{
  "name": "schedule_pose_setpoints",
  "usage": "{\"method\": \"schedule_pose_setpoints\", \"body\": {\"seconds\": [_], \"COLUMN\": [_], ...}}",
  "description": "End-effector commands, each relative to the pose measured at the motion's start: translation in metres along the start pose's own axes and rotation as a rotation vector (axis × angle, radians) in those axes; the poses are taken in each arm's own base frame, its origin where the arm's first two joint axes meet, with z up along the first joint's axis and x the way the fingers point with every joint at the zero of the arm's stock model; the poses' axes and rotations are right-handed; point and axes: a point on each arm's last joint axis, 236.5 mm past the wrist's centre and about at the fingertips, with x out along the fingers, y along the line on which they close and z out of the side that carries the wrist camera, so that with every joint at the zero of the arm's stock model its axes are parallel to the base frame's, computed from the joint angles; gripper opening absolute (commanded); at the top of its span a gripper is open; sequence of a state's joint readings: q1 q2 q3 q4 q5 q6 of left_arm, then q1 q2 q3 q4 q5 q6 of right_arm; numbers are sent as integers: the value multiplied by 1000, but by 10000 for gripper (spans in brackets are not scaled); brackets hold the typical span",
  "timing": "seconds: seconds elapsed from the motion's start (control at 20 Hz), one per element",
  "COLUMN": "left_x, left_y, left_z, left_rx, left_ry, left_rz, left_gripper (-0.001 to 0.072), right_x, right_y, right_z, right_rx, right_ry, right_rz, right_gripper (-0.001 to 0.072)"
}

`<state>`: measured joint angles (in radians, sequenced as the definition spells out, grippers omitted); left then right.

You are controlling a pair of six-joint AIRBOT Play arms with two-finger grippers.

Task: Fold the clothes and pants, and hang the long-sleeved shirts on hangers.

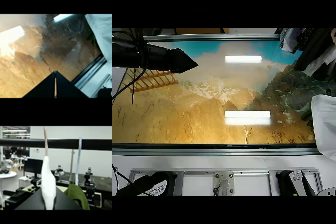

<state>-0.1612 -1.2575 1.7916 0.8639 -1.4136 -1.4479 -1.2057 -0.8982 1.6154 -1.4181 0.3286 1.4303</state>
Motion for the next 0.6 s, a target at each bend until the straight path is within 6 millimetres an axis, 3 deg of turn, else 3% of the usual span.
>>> {"method": "schedule_pose_setpoints", "body": {"seconds": [0.0,0.25,0.45,0.55], "left_x": [0,0,0,0], "left_y": [1,1,1,1], "left_z": [0,-5,-6,-6], "left_rx": [0,1,1,1], "left_ry": [1,23,28,24], "left_rz": [1,1,4,4], "left_gripper": [17,17,17,17], "right_x": [1,5,6,4], "right_y": [-2,-4,-8,-7], "right_z": [-9,-14,-36,-34], "right_rx": [4,7,7,7], "right_ry": [34,40,123,124], "right_rz": [-3,-8,-14,-11], "right_gripper": [8,9,8,8]}}
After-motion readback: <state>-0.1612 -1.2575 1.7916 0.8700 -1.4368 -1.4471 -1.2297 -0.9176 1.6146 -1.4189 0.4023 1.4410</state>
